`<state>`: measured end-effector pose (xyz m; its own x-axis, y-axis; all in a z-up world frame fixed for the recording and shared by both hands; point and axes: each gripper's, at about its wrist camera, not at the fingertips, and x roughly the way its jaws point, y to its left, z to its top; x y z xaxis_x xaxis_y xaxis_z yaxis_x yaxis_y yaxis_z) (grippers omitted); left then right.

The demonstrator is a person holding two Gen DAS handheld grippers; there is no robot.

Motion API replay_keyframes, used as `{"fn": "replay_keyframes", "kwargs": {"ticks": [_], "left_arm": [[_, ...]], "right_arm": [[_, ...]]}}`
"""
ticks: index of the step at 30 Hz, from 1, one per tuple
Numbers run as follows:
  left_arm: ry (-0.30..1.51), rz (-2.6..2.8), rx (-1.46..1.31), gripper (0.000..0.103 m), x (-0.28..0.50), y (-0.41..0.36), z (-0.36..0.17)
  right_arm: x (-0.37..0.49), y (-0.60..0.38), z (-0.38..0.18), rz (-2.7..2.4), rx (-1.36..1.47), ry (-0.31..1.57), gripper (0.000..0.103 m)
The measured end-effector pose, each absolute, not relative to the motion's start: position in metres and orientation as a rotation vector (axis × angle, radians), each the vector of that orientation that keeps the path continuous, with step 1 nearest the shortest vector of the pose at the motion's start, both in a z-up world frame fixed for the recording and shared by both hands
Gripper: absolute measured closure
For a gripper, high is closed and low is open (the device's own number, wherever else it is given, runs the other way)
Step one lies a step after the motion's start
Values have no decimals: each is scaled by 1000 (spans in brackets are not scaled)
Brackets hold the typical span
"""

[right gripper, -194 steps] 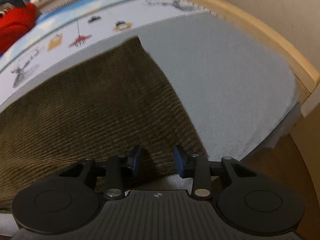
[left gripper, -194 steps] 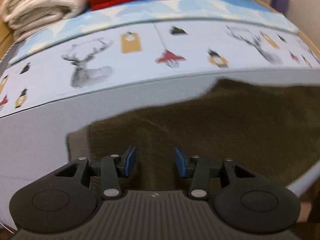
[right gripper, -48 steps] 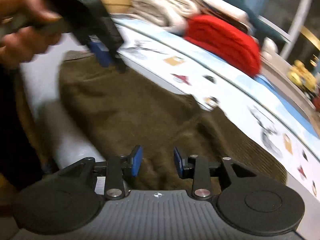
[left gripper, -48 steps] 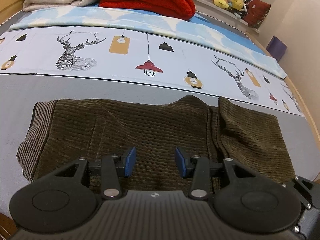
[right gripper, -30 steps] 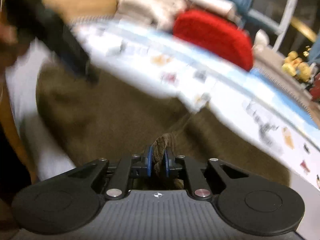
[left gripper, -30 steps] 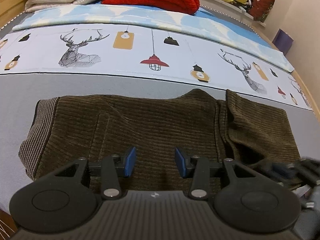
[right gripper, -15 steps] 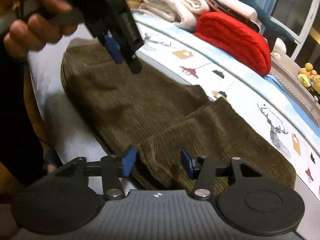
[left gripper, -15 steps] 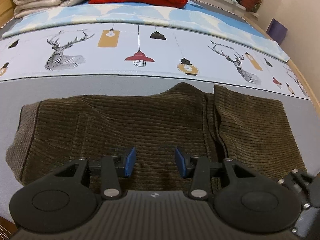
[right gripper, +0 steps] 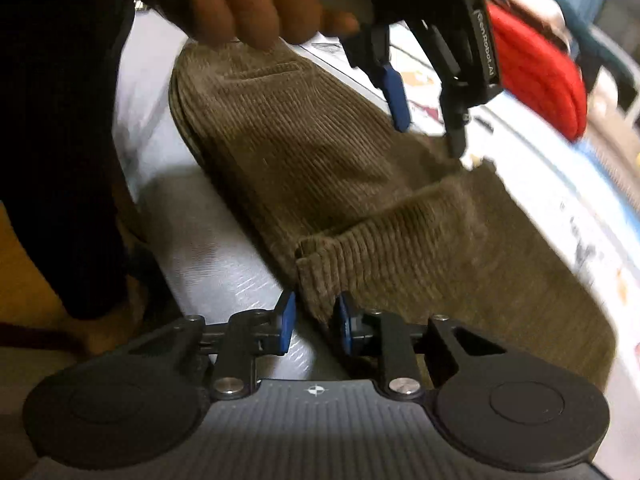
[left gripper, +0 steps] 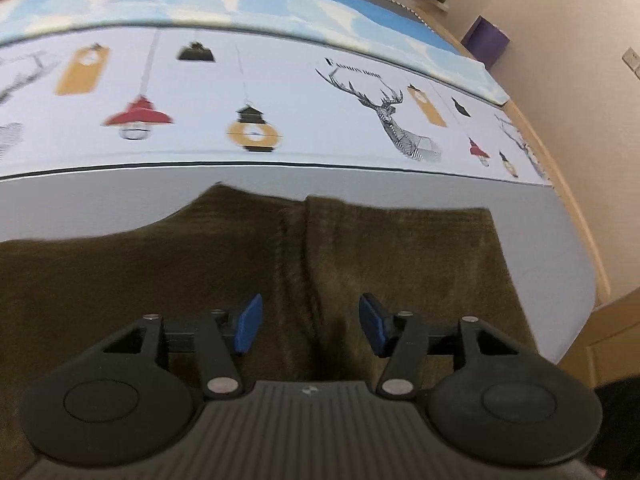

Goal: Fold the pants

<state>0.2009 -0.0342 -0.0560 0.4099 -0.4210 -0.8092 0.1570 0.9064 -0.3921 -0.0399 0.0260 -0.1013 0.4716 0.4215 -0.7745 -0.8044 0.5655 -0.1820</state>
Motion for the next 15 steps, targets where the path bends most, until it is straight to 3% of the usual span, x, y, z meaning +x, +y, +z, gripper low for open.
{"fn": "replay_keyframes", "kwargs": {"ticks": [3,7,12,13,15], "left_arm": [[1117,-373,-327,42,229,-41,-75],[1148,-350,-339,41,254,-46,-96],[1172,-355,-360,31,268,-52,-114],[1166,-362,-349,29,268,-55,-114],[1153,-366,-307,31,266,-62,-113]], "right_arm": [[-33,-2,-87,824,-378,801,77],[-29,-47,-59,726,-128,727,59],[-19,-101,-47,407,6,650,49],[-15,-110,-50,308,9,652,43],[-10,-128,-59,142,22,683,40]]}}
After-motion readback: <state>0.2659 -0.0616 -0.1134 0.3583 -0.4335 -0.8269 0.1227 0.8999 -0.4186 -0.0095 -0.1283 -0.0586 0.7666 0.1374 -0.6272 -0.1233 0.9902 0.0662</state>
